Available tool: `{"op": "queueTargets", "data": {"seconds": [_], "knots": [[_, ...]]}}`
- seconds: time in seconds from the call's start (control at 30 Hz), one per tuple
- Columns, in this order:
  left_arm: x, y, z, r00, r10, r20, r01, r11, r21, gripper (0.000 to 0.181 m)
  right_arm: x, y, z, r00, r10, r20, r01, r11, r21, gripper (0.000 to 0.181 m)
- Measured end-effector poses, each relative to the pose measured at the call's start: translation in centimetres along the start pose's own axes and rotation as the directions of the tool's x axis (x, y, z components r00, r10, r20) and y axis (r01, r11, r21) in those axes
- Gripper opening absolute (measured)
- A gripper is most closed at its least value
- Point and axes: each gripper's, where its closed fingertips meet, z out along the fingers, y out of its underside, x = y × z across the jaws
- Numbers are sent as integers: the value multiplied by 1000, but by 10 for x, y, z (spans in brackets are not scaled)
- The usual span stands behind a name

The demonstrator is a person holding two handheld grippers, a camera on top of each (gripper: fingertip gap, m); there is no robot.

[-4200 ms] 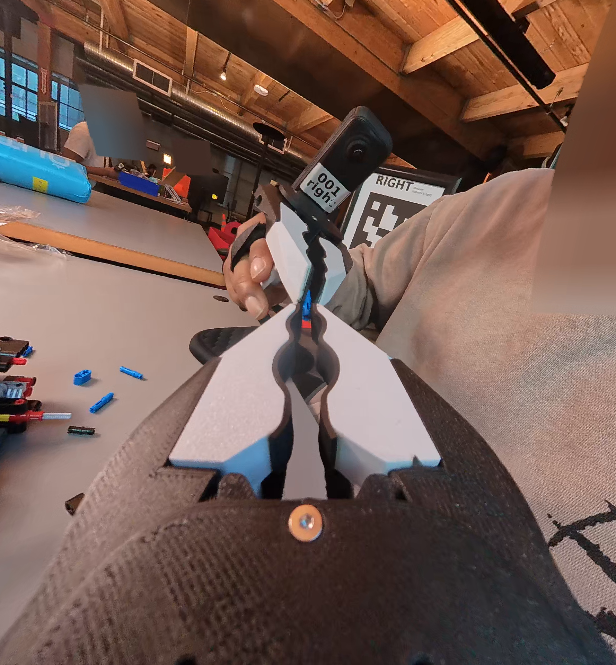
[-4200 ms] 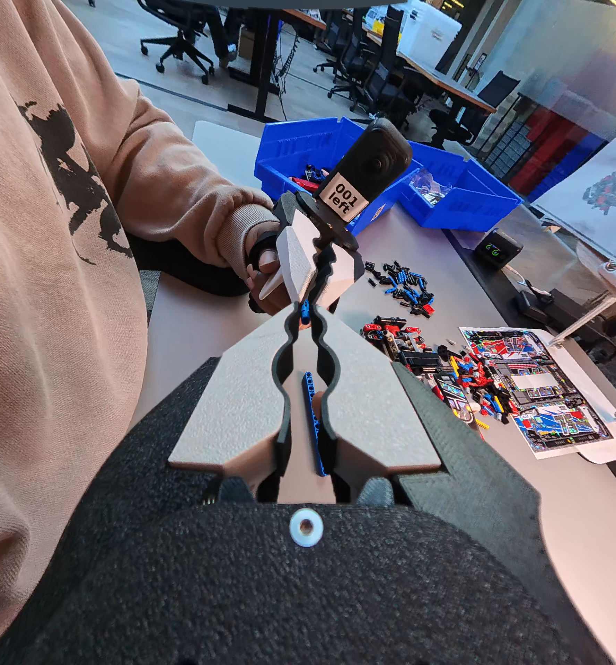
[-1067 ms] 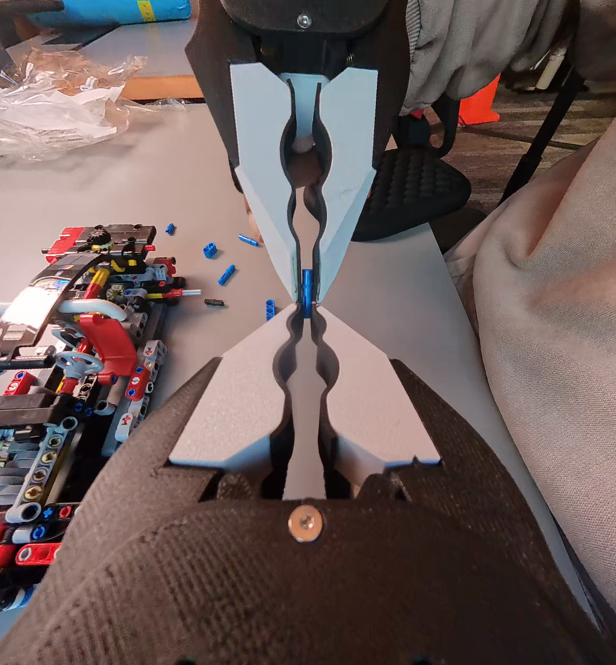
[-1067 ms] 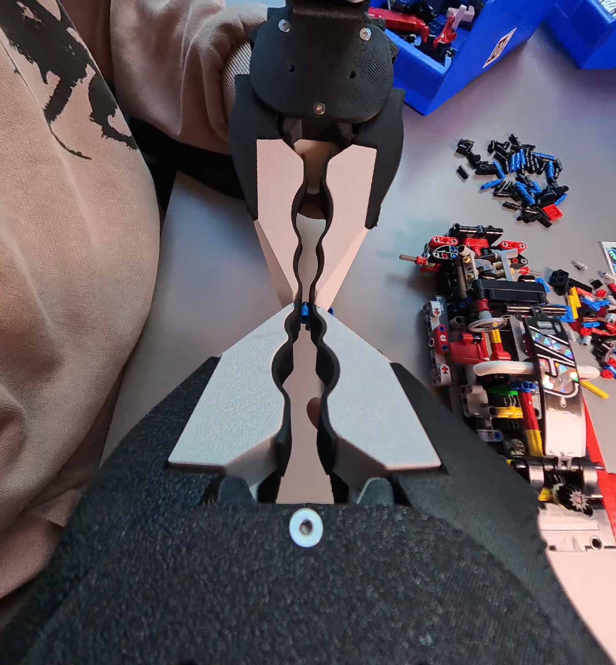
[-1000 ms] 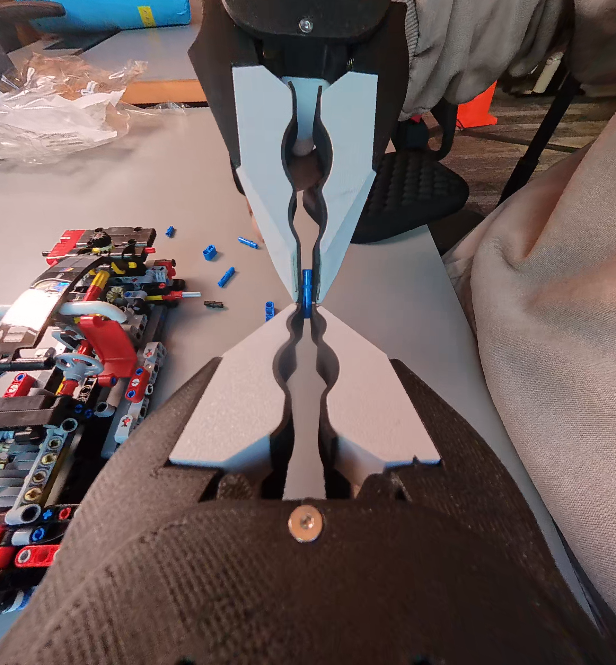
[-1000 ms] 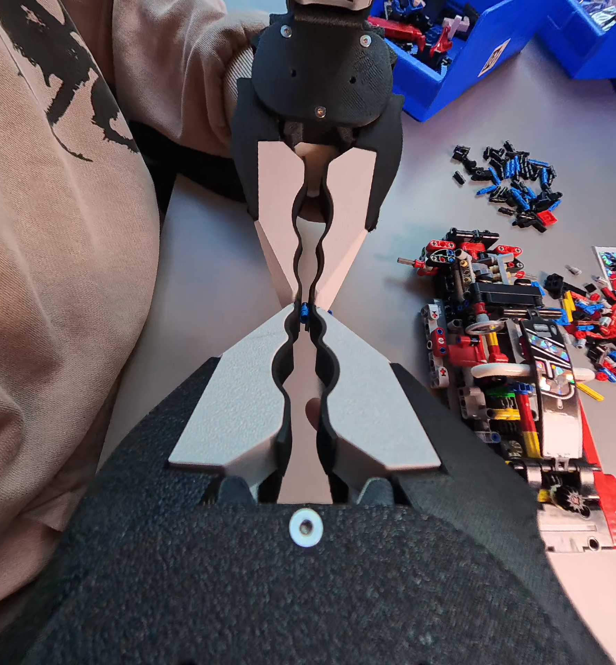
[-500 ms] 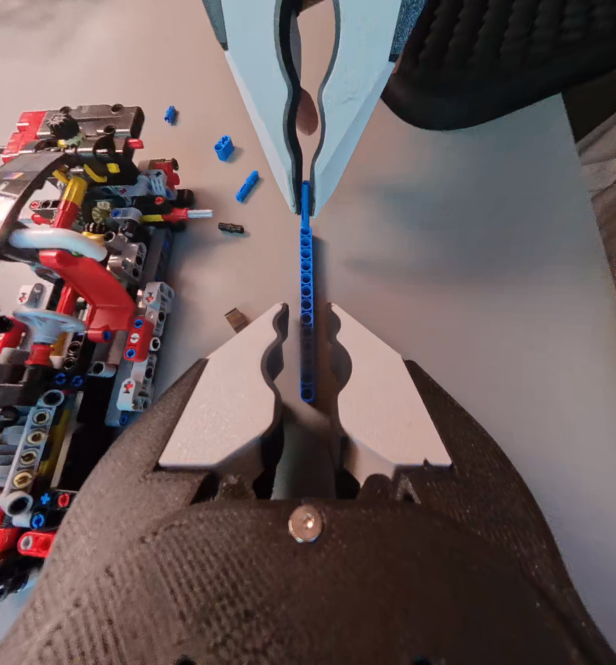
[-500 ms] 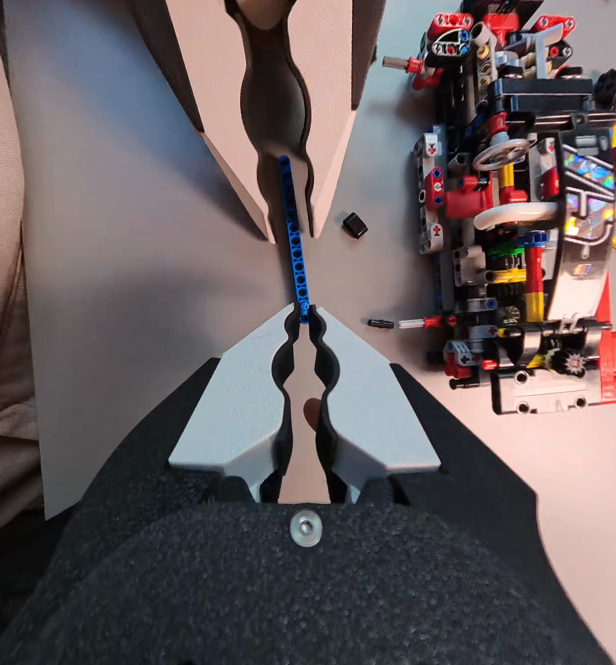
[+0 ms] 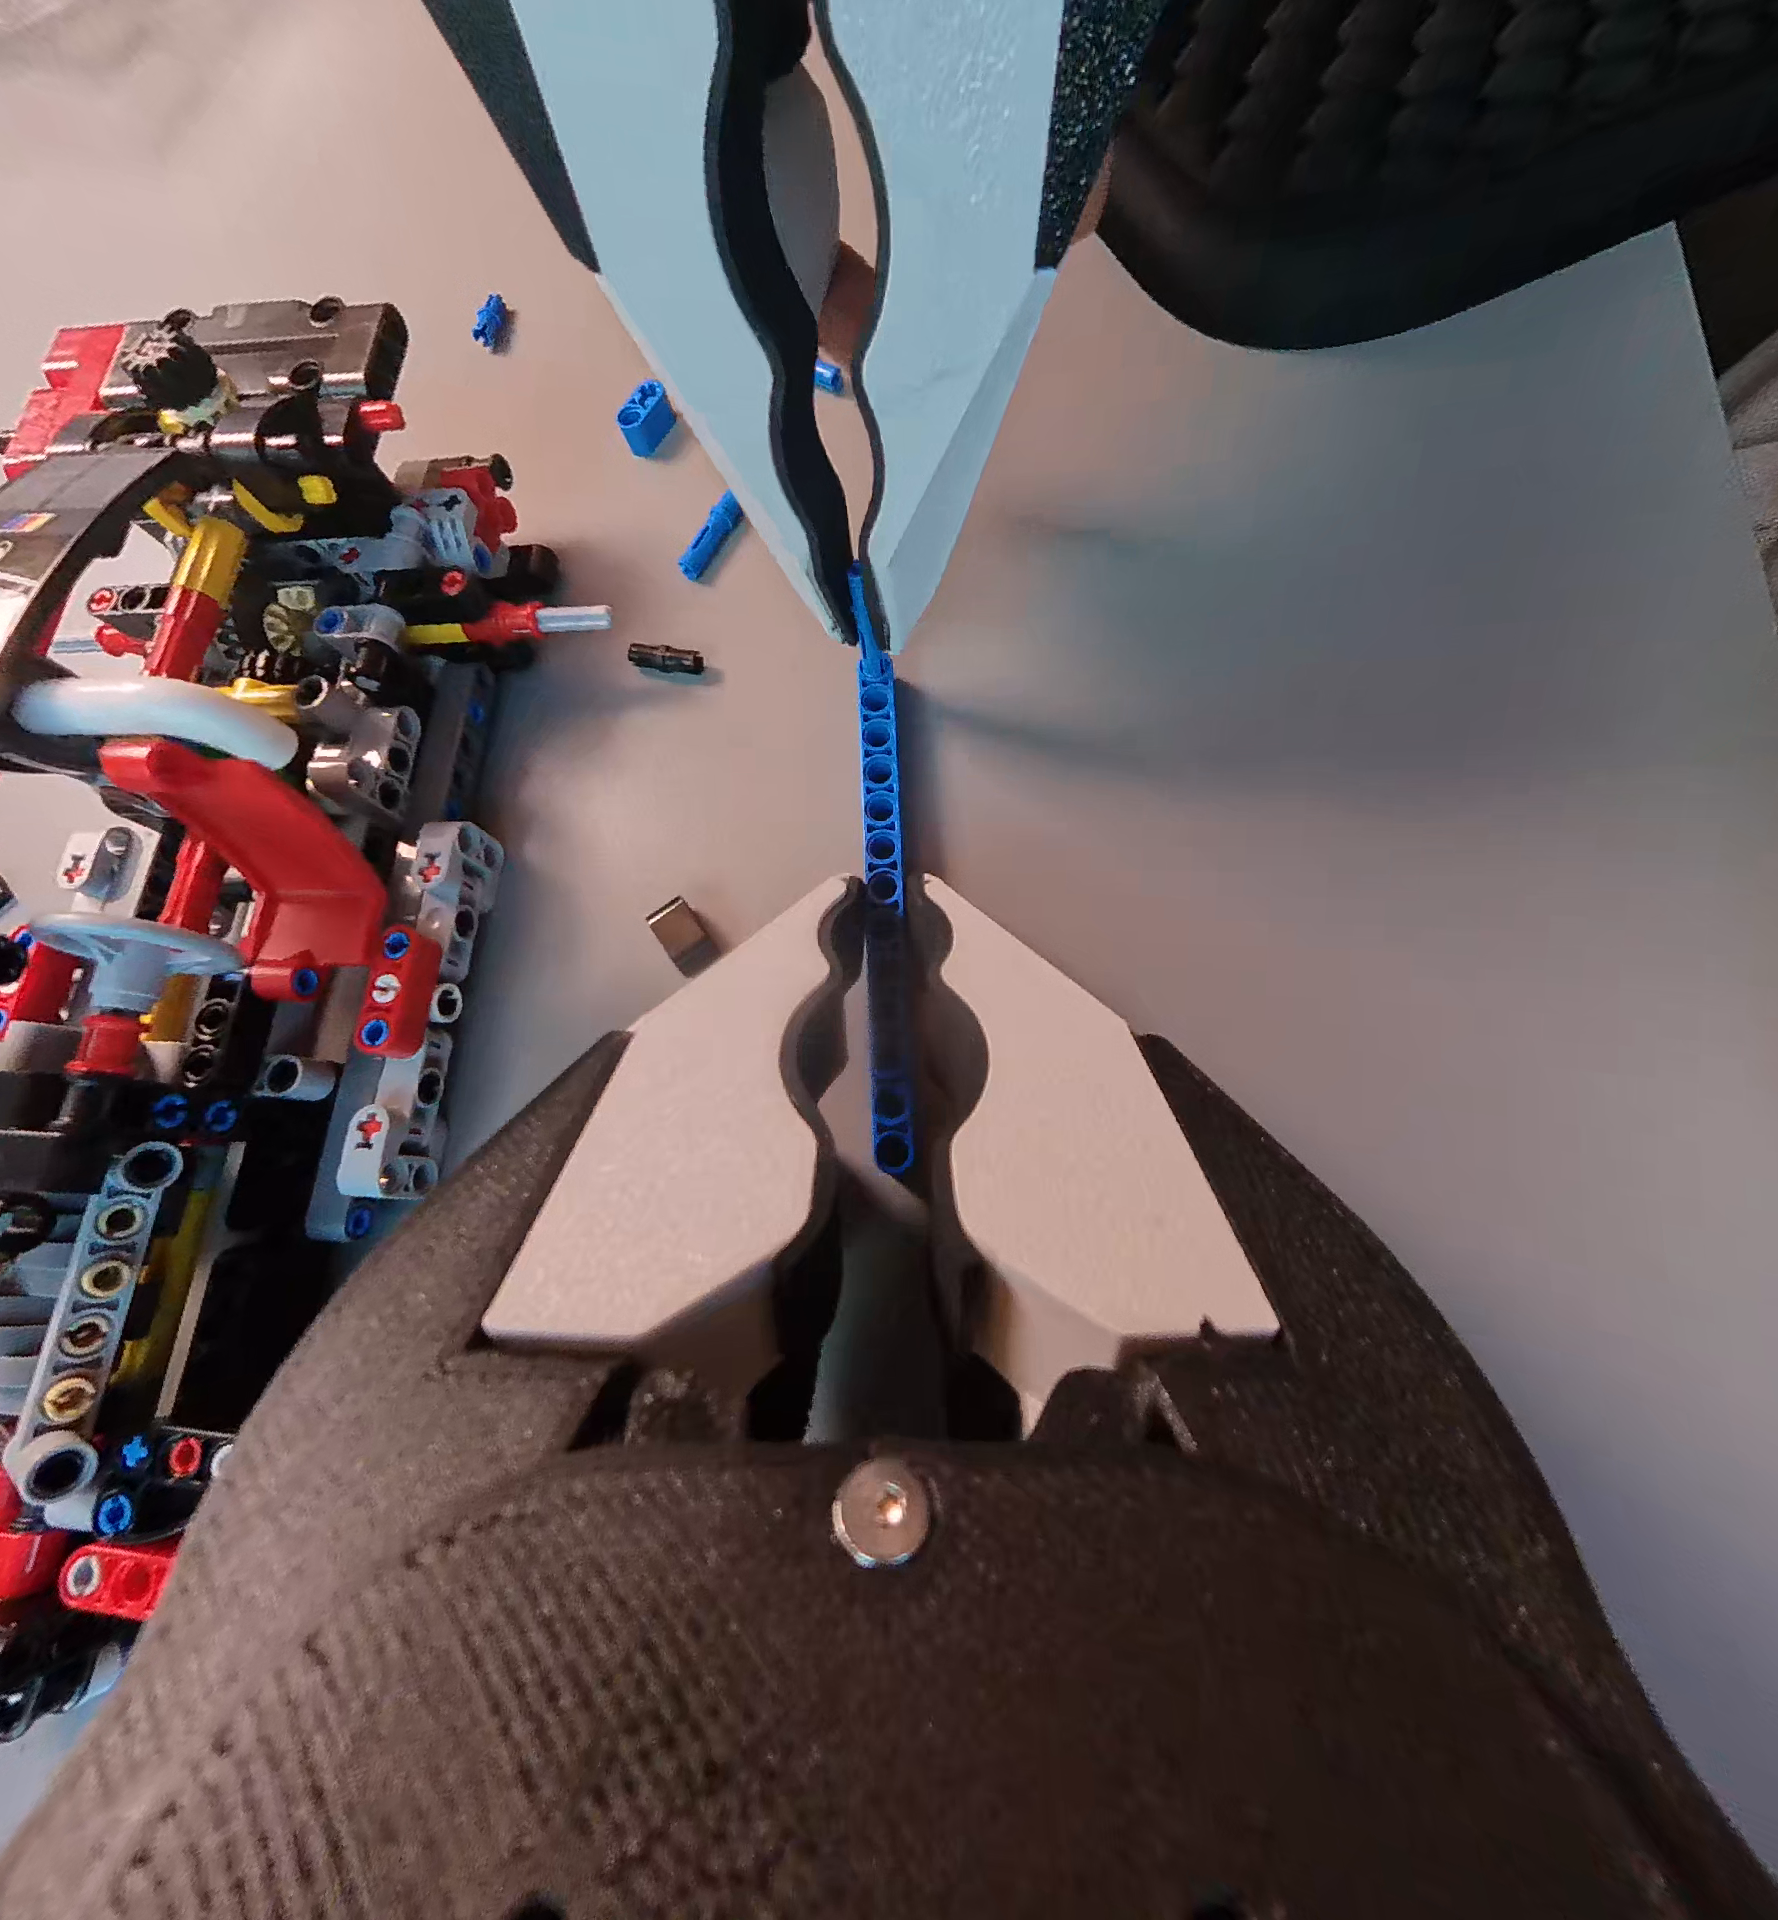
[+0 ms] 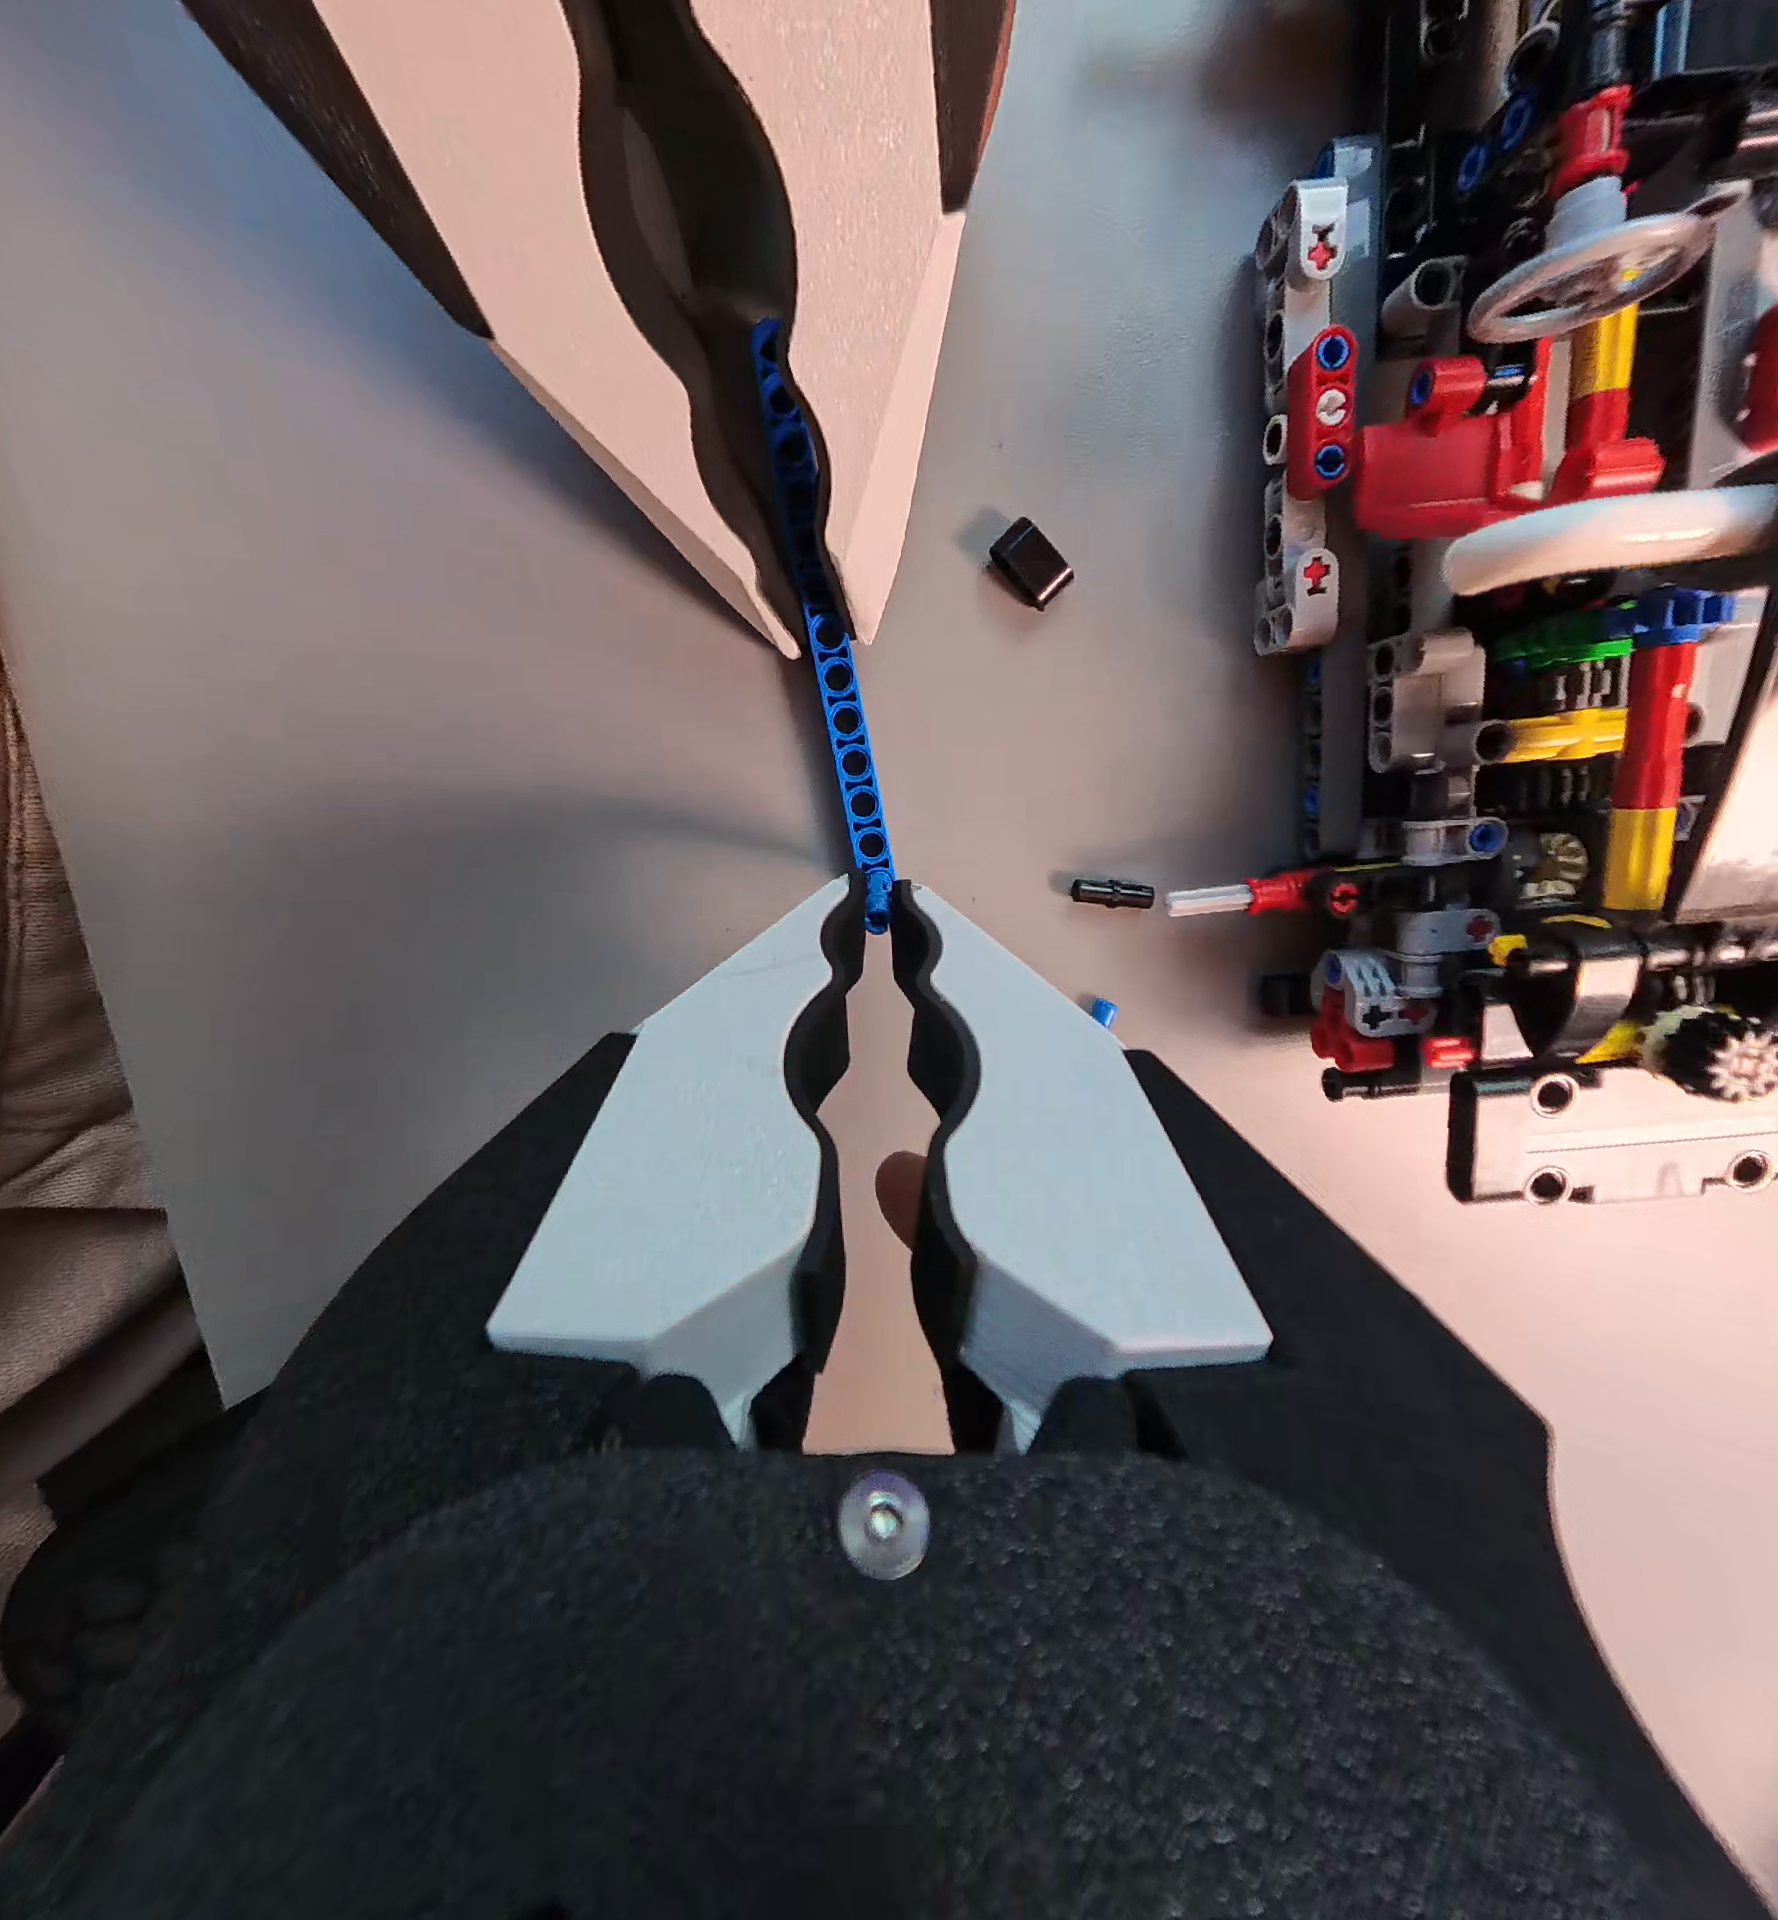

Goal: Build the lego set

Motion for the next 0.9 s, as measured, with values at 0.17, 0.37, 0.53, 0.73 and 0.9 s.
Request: {"op": "queueTargets", "data": {"seconds": [0.17, 0.37, 0.53, 0.73, 0.9], "knots": [[0, 0, 0, 999, 27, 23, -27, 1000, -1, 6, 2, 0, 1, 1000, 18, 20, -16, 995, -100, 2], [0, 0, 0, 999, 29, 27, -29, 1000, -4, 6, 2, -1, 1, 999, 3, 37, 3, 985, -172, 2], [0, 1, 0, 999, 35, 27, -35, 999, -6, 6, 2, -1, 2, 999, -4, 33, 10, 982, -187, 2], [0, 1, 0, 999, 44, 29, -44, 999, -10, 6, 4, -2, 2, 1000, -18, 22, 22, 979, -201, 2], [0, 1, 0, 998, 47, 33, -47, 999, -9, 6, 3, -1, 2, 999, -24, 35, 31, 977, -210, 2]]}}
